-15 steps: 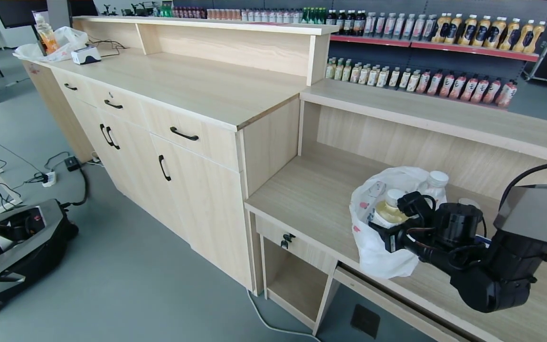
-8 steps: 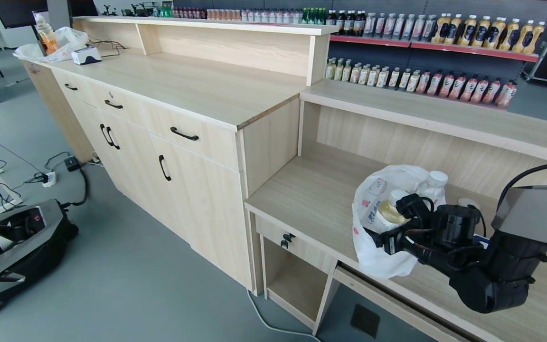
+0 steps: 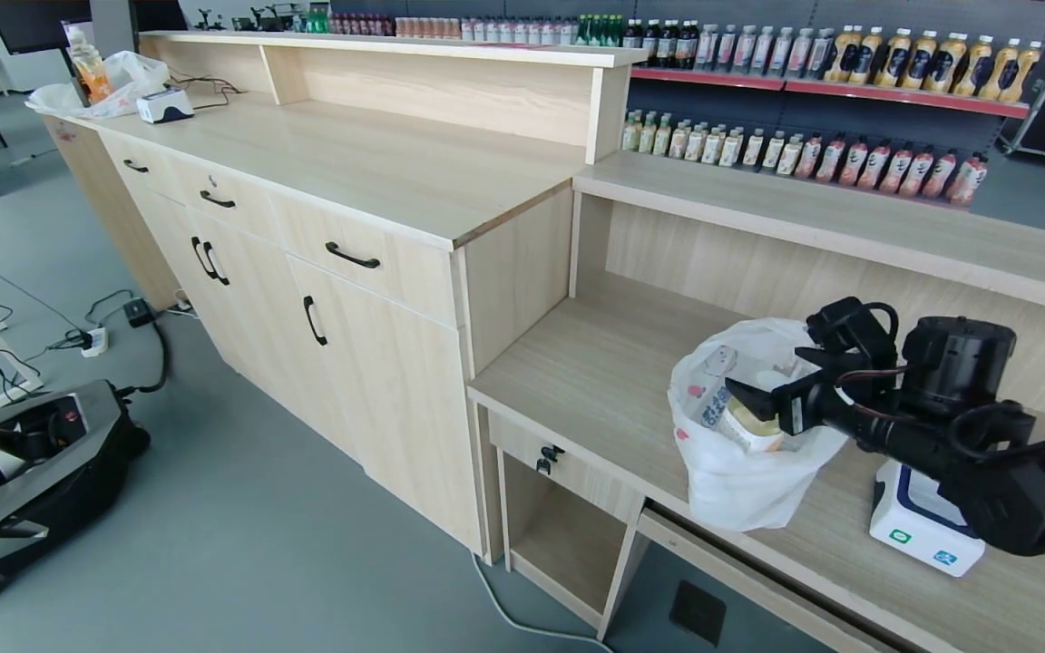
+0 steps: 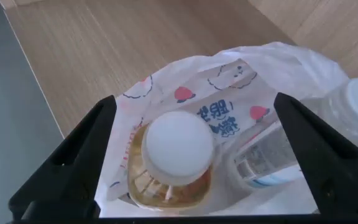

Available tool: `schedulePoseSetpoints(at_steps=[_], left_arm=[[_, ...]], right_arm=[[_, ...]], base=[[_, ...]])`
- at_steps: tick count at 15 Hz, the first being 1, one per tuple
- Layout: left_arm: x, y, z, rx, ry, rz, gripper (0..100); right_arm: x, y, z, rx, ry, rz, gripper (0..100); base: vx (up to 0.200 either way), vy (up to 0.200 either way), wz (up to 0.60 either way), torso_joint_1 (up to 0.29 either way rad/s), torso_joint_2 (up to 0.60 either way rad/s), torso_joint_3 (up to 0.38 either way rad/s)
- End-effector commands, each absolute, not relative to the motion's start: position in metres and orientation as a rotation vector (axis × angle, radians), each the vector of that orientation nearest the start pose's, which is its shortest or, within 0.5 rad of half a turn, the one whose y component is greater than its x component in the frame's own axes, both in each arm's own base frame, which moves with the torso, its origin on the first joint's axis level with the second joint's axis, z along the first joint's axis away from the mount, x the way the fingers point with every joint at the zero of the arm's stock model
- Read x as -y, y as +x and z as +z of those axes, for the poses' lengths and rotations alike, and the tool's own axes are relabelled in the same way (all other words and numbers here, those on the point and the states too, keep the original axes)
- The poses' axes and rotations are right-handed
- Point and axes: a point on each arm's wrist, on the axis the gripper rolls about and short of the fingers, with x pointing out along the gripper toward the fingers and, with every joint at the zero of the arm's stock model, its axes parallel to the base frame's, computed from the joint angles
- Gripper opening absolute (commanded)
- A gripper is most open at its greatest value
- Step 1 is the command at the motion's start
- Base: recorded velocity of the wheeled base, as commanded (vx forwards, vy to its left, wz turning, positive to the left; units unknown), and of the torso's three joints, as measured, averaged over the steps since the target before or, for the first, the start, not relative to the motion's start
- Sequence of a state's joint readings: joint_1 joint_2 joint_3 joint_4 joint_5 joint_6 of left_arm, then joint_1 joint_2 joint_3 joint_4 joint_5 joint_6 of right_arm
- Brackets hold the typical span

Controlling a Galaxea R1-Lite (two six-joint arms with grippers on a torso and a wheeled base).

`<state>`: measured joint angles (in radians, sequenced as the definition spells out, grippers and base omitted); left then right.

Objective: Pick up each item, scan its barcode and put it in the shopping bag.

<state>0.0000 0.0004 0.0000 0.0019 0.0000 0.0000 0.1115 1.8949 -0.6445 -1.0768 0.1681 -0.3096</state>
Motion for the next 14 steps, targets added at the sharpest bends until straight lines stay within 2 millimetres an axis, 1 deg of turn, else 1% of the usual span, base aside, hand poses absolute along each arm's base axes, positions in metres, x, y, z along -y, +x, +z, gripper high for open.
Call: schedulePoseSetpoints(at_steps=[1,3,5,6,8,9,10,11,12,13,14], left_arm=[[0.0,-0.023,0.075,-0.003,0.0,0.0,100],[0.0,-0.023,0.075,-0.003,0.0,0.0,100],[0.0,-0.023,0.075,-0.002,0.0,0.0,100],[0.0,-0.023,0.075,-0.003,0.0,0.0,100],[0.0,-0.023,0.075,-0.002,0.0,0.0,100],[0.0,-0.023,0.075,-0.002,0.0,0.0,100],[0.0,-0.023,0.075,-0.003,0.0,0.0,100],[0.0,-0.023,0.075,-0.002,0.0,0.0,100],[0.0,-0.023,0.075,-0.002,0.0,0.0,100],[0.0,-0.023,0.075,-0.002,0.0,0.0,100],[0.0,-0.023,0.075,-0.003,0.0,0.0,100]], right_arm=[[-0.013,0.284,0.162,-0.076,-0.416,0.223,100],[-0.007,0.269,0.176,-0.05,-0.429,0.19,100],[-0.005,0.245,0.206,0.024,-0.434,0.167,100],[-0.005,0.234,0.217,0.053,-0.433,0.162,100],[-0.005,0.199,0.247,0.11,-0.411,0.151,100],[-0.005,0.188,0.256,0.118,-0.395,0.15,100],[-0.005,0.175,0.263,0.117,-0.369,0.149,100],[-0.005,0.168,0.265,0.112,-0.354,0.149,100],[-0.004,0.156,0.268,0.105,-0.333,0.123,100],[-0.002,0.15,0.269,0.094,-0.298,0.058,100],[-0.002,0.146,0.27,0.092,-0.274,0.036,100]], base=[[0.0,0.0,0.0,0.0,0.0,0.0],[0.0,0.0,0.0,0.0,0.0,0.0],[0.0,0.0,-0.6,0.0,0.0,0.005],[0.0,0.0,-0.6,0.002,0.0,0.002],[0.0,0.0,-0.6,0.005,0.0,0.005],[0.0,0.0,-0.6,0.007,0.0,0.002],[0.0,0.0,-0.6,-0.002,0.0,0.007],[0.0,0.0,-0.6,-0.002,0.0,0.007],[0.0,0.0,-0.6,0.002,0.0,0.002],[0.0,0.0,-0.6,0.002,0.0,0.002],[0.0,0.0,-0.6,0.012,0.0,0.007]])
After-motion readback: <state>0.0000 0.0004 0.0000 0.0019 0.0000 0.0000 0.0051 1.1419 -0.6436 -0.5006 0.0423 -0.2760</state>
